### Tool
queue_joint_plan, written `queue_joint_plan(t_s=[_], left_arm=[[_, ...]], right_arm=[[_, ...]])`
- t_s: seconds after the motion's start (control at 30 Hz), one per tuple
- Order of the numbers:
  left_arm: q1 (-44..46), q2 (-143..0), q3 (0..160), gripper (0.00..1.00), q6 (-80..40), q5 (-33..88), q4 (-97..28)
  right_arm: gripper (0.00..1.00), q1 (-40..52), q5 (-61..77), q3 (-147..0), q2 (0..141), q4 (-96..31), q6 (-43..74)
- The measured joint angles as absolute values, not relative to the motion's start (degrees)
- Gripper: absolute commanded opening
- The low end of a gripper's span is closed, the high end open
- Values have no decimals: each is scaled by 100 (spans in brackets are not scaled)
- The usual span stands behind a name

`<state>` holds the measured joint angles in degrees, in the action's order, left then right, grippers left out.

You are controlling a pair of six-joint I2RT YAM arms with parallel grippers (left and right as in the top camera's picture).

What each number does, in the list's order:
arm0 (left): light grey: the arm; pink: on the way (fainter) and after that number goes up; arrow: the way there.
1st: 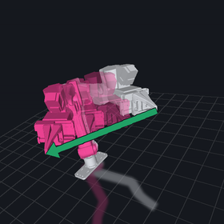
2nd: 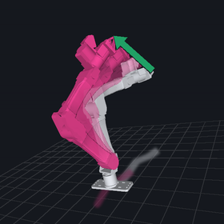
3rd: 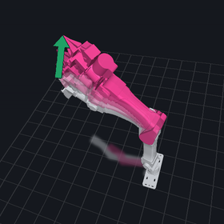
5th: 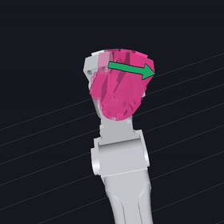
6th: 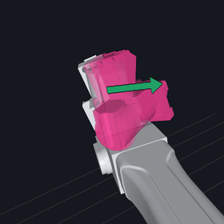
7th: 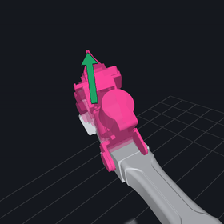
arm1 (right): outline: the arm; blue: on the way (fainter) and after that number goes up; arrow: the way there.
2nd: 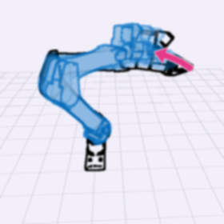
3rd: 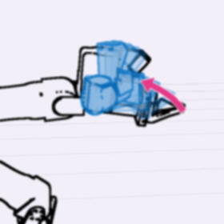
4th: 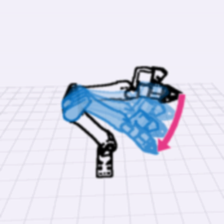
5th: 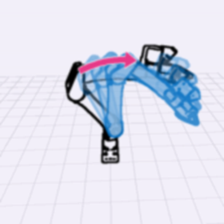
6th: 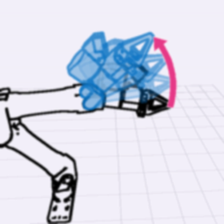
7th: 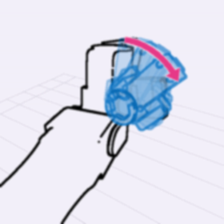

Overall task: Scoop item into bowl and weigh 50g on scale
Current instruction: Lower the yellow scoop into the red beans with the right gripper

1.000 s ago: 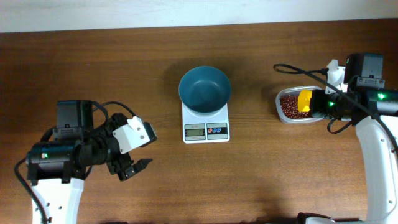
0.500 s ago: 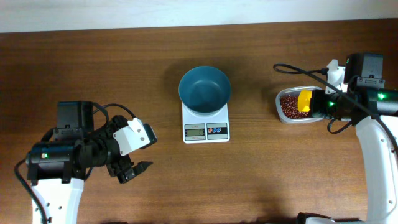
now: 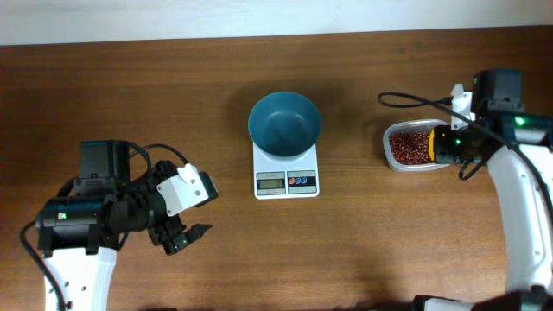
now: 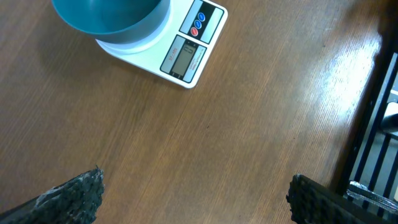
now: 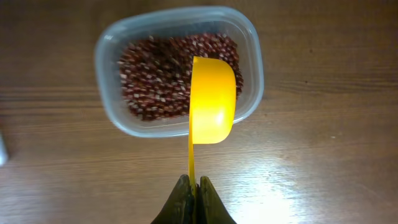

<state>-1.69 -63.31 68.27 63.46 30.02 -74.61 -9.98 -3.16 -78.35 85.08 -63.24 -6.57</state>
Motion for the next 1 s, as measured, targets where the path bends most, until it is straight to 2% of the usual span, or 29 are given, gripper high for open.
queue_joint_plan(t_s=[0.53,0.8,1.0], left_arm=[[-169,-6331,6827,98,6346,3000,-7463],[-169,-6331,6827,98,6346,3000,-7474],[-169,-6331,6827,98,6346,3000,-7474]], right_arm=[[4,-836,-709,-7835,9227,-5800,-899],[4,34,-1964,-7835,9618,-5542,-926],[4,95,-2543,-7835,9618,-5540,-934]])
